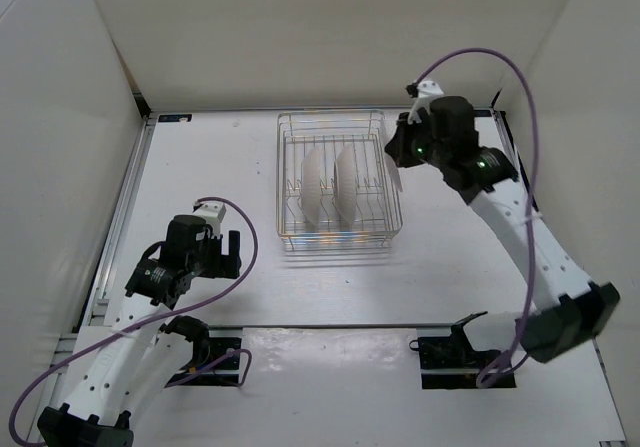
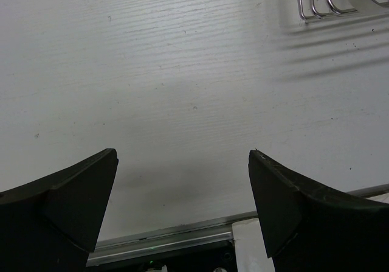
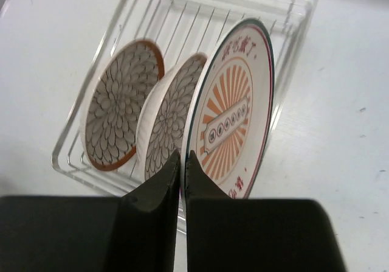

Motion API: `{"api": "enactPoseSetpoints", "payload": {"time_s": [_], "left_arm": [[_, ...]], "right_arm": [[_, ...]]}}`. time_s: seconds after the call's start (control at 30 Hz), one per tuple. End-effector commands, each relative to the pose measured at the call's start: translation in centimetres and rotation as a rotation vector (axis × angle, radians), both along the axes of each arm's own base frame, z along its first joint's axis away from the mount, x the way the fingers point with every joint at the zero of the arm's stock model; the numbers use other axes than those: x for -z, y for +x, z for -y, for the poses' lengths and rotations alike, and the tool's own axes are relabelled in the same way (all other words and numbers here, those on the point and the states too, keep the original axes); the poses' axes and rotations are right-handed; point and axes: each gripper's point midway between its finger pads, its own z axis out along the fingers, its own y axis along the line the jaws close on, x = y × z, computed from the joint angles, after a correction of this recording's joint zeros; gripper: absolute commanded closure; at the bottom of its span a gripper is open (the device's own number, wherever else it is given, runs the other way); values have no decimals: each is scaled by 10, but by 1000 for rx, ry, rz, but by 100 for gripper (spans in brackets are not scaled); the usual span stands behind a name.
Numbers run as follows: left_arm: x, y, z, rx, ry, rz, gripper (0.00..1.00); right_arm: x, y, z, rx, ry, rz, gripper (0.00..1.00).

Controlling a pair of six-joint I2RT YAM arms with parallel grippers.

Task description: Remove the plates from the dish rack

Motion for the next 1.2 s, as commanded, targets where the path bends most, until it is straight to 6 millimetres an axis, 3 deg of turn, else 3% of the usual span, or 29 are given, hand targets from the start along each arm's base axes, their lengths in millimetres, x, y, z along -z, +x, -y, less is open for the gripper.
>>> {"api": "enactPoseSetpoints", "payload": {"time_s": [0.0,0.07,0.2,0.3,0.33,0.4,0.43,0.5,0.53,0.63,0.67,0.73,0.87,1.17], "left_arm": [[-8,2,-1,-2,-2,27,0],[-7,1,-1,-3,1,23,0],[-7,1,-1,-4,0,20,0],[-6,2,-1,-6,-3,19,0],[-7,2,-1,-4,-3,22,0],[-6,2,-1,-6,-2,17,0],[-6,2,-1,-6,-2,16,0],[-5,1,0,-4,0,10,0],[-5,2,-1,-7,-1,10,0],[-5,2,-1,-7,-1,10,0],[-6,2,-1,-9,0,13,0],[-5,2,-1,-7,1,10,0],[-4,1,-1,-7,3,3,0],[-3,2,-2,-11,9,-6,0]], "right_arm": [[-49,-24,39,114,5,157,100],[-50,-42,48,126,13,156,100],[-12,-79,77,181,-46,67,100],[21,-107,76,120,-37,-4,100],[48,-119,71,83,-36,-78,100],[51,-138,63,9,15,-95,100],[69,-152,59,-23,35,-154,100],[73,-165,60,-40,63,-162,100],[90,-176,56,-62,70,-225,100],[106,-191,53,-97,99,-269,100],[124,-198,50,-107,110,-318,100],[126,-204,45,-139,144,-318,100],[151,-213,31,-193,206,-373,100],[174,-211,6,-264,263,-387,100]]}}
